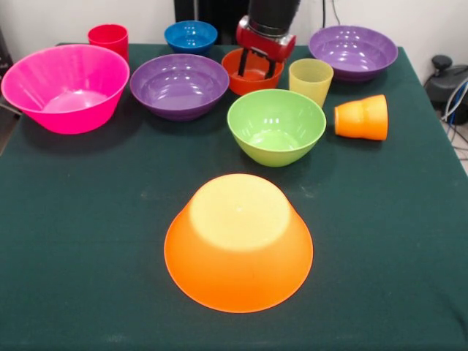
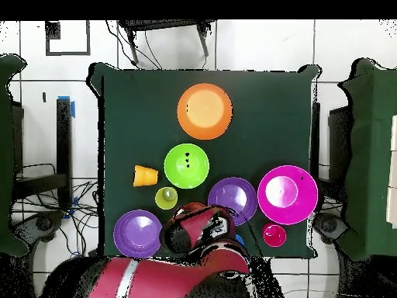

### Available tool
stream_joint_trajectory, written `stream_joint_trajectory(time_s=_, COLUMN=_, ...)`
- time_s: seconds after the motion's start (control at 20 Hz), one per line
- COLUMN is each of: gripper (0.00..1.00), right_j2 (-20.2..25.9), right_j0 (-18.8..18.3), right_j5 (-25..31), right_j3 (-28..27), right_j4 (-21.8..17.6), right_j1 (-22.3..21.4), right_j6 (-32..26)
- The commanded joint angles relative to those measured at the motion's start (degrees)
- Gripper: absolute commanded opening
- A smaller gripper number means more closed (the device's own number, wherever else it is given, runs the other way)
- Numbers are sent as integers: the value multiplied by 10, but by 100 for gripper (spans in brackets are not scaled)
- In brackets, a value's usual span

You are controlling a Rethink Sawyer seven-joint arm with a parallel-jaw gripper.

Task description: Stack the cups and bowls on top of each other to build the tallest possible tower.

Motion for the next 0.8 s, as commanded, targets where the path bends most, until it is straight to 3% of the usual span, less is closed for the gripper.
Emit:
stream_joint_trajectory(time_s=0.05, gripper=100, right_j2=119, right_j0=-67, right_j5=133, right_j3=23, right_j4=14, right_j1=-84, right_j6=-86)
stream_joint_trajectory(time_s=0.5, gripper=100, right_j2=192, right_j0=-137, right_j5=201, right_j3=68, right_j4=15, right_j1=-156, right_j6=-113)
stream_joint_trajectory(time_s=0.8, gripper=100, right_j2=231, right_j0=-158, right_j5=184, right_j3=71, right_j4=6, right_j1=-145, right_j6=-91)
